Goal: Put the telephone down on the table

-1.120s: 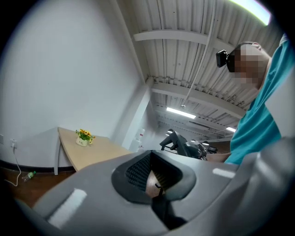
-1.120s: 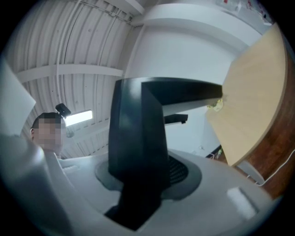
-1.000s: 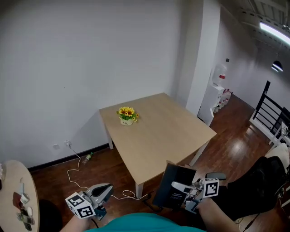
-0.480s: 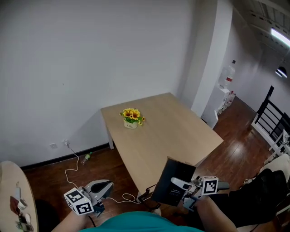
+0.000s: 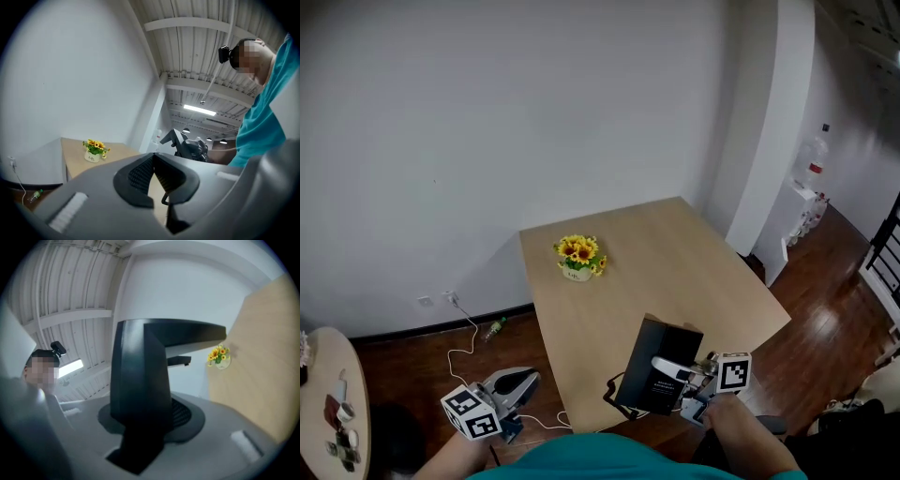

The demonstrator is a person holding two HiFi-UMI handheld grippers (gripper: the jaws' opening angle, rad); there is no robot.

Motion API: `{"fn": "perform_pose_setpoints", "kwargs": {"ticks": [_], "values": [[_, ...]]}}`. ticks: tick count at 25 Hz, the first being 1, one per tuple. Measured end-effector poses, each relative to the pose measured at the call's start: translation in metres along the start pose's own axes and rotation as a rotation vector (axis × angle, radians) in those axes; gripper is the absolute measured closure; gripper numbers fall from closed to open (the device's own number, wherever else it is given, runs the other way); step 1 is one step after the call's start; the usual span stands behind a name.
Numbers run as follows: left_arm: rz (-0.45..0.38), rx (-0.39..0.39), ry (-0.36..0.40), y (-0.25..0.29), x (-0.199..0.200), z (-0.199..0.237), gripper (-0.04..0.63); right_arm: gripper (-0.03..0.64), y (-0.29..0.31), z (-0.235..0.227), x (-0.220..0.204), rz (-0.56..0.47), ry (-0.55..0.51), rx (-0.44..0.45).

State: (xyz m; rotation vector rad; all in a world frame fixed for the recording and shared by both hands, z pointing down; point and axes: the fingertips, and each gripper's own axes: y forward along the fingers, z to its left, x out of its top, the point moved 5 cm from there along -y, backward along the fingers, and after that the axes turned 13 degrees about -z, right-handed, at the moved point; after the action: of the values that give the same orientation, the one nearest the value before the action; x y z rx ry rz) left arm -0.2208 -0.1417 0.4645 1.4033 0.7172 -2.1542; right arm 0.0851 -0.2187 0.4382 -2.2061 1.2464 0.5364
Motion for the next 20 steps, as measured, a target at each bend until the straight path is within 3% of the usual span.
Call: {"fn": "perform_pose_setpoints", "kwargs": {"ticks": [5, 10, 15, 20], "values": [[0.054, -0.024, 0.026, 0.039, -0.009, 0.016, 0.591, 0.454, 0.015, -0.044, 0.035, 0.001, 0.027, -0.011], [0.065, -0.044, 0.032, 0.065, 0.004, 0.071, 0.591, 0.454, 0.052, -0.085, 0.062, -0.040, 0.022, -0.057], [0.112, -0.123, 0.067, 0.092, 0.009, 0.124, 0.591, 0.454, 0.080, -0.119, 0.083, -0.098, -0.016, -0.131], [0.143, -0.080, 0.076, 0.140, -0.004, 0.155, 0.592, 0.454, 0.079, -0.154, 0.109, -0.106, 0.001, -0.138]]}}
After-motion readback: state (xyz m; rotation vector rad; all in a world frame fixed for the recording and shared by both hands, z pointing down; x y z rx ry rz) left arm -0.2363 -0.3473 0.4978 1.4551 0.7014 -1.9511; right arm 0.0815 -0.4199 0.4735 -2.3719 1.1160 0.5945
